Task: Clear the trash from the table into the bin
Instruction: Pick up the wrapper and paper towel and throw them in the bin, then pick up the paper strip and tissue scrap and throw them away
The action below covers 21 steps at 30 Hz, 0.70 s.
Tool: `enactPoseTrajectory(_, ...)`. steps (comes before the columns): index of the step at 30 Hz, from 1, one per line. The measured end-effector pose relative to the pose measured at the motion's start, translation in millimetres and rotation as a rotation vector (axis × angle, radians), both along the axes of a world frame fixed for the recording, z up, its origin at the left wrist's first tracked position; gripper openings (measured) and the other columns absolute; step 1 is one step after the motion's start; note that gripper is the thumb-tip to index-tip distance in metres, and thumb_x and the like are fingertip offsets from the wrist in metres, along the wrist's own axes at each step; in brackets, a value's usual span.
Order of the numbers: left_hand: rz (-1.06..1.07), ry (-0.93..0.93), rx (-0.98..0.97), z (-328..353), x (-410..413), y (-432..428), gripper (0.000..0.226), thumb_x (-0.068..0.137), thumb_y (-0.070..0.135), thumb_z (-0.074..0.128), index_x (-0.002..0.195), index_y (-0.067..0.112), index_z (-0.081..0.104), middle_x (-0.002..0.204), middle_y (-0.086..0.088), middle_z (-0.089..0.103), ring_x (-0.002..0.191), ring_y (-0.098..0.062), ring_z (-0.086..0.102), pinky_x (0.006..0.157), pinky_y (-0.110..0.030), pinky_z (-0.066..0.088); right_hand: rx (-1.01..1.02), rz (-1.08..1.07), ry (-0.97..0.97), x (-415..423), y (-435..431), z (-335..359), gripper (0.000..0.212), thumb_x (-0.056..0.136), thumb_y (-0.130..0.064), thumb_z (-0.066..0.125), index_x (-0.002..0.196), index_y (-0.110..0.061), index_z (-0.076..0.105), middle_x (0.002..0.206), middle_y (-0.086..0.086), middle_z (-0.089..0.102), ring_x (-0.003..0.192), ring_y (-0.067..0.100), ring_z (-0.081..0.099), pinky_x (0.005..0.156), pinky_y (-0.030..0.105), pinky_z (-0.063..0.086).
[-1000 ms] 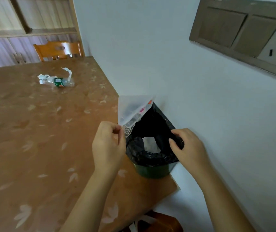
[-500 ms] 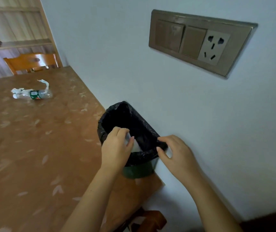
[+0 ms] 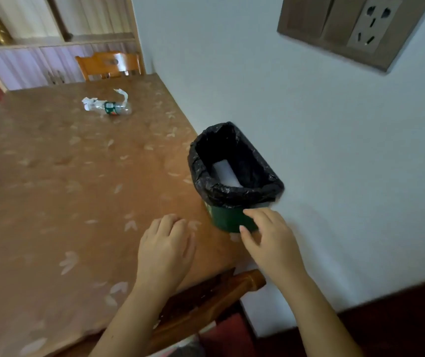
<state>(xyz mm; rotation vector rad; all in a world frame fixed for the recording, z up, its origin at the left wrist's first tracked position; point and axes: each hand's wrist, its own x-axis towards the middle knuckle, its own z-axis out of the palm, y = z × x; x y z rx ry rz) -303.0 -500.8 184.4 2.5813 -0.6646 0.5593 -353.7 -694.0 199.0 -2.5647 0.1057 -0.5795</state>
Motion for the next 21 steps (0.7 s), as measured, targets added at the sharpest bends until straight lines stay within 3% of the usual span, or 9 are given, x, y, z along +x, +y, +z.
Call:
enactPoseTrajectory(3,0.082,0.080,0.033,-6.1,-34.7,34.8,0.033,0.080,0.026,0.046,0.093,0.003,0.066,0.093,-0.014,0.064,0.079,-0.033,0.058,0.064,-0.038,0.049,-0.013,0.099,0.063,-10.0,30.1,-13.4,0.033,0.082,-0.030,0.049,0.107,-0.010,0.060,0.100,0.005,0.064,0.094,0.022,0.057,0.076,0.034,0.050)
enactPoseTrajectory(8,0.182,0.124,0.025,-11.2,-71.5,87.5,0.033,0.079,0.024,0.046,0.091,0.002,0.068,0.092,-0.014,0.066,0.075,-0.034,0.060,0.061,-0.038,0.051,-0.030,0.212,0.086,-22.6,85.2,-19.5,0.028,0.082,-0.022,0.058,0.107,-0.010,0.060,0.103,0.007,0.064,0.098,0.024,0.056,0.079,0.034,0.048)
enactPoseTrajectory(14,0.273,0.090,-0.077,-17.4,-104.4,159.7,0.032,0.080,0.023,0.045,0.091,0.002,0.067,0.091,-0.011,0.066,0.076,-0.031,0.060,0.063,-0.036,0.049,-0.122,0.321,0.074,-42.2,163.0,-14.0,0.030,0.080,-0.024,0.054,0.105,-0.010,0.061,0.099,0.005,0.065,0.095,0.022,0.057,0.076,0.033,0.048)
enactPoseTrajectory(21,0.428,0.111,-0.156,-28.6,-164.7,320.0,0.031,0.079,0.023,0.047,0.091,0.002,0.067,0.092,-0.012,0.067,0.079,-0.032,0.062,0.066,-0.036,0.049,-0.171,0.445,0.095,-66.2,325.8,-18.6,0.030,0.080,-0.026,0.052,0.106,-0.012,0.061,0.104,0.004,0.064,0.100,0.023,0.056,0.079,0.035,0.046)
